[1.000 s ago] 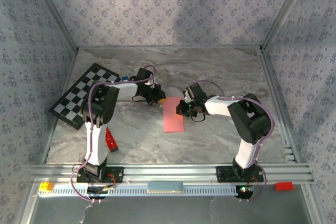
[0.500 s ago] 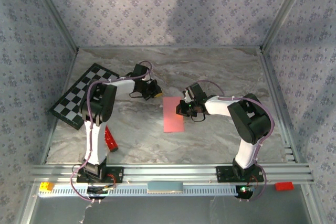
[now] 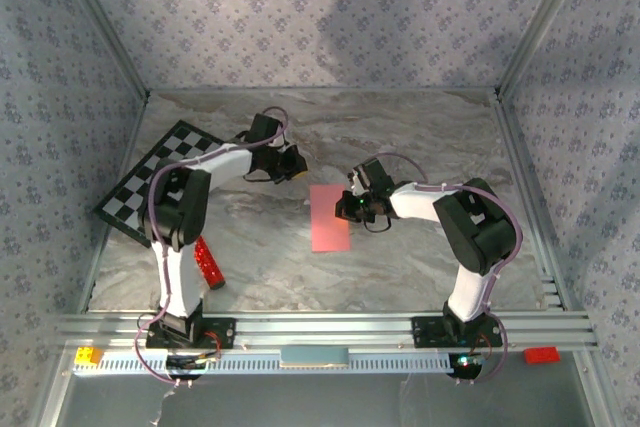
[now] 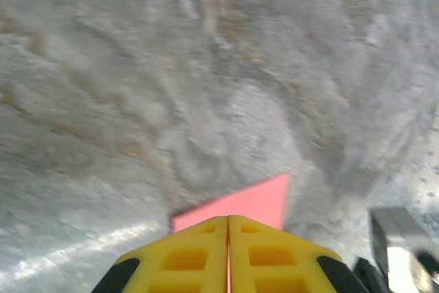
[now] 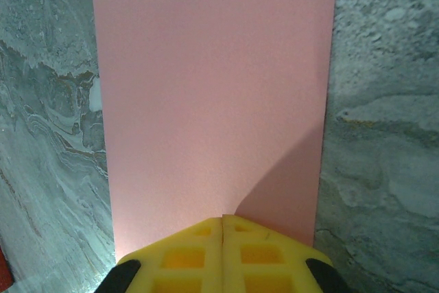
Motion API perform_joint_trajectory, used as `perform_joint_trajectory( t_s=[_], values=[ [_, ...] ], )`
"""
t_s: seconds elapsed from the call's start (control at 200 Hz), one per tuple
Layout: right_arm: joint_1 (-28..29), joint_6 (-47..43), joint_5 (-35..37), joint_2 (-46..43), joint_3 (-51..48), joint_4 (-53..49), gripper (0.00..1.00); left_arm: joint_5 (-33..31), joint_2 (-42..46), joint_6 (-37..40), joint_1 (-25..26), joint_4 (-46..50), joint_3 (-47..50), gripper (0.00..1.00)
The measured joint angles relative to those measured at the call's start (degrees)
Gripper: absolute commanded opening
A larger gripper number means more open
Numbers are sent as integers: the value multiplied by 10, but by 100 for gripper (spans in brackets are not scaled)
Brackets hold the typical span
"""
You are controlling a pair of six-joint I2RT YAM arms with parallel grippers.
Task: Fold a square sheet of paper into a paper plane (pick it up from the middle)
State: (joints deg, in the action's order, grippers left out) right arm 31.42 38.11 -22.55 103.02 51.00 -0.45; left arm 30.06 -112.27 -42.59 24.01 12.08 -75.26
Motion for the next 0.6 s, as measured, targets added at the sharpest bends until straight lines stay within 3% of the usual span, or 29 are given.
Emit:
perform_joint_trajectory(
  t_s=[0.305, 0.6],
  values=[
    [0, 0, 0, 2, 5, -10, 0, 83, 61, 9, 57, -31, 139, 7],
    [0, 0, 0, 2, 5, -10, 0, 121, 74, 5, 65, -55, 224, 8]
  ],
)
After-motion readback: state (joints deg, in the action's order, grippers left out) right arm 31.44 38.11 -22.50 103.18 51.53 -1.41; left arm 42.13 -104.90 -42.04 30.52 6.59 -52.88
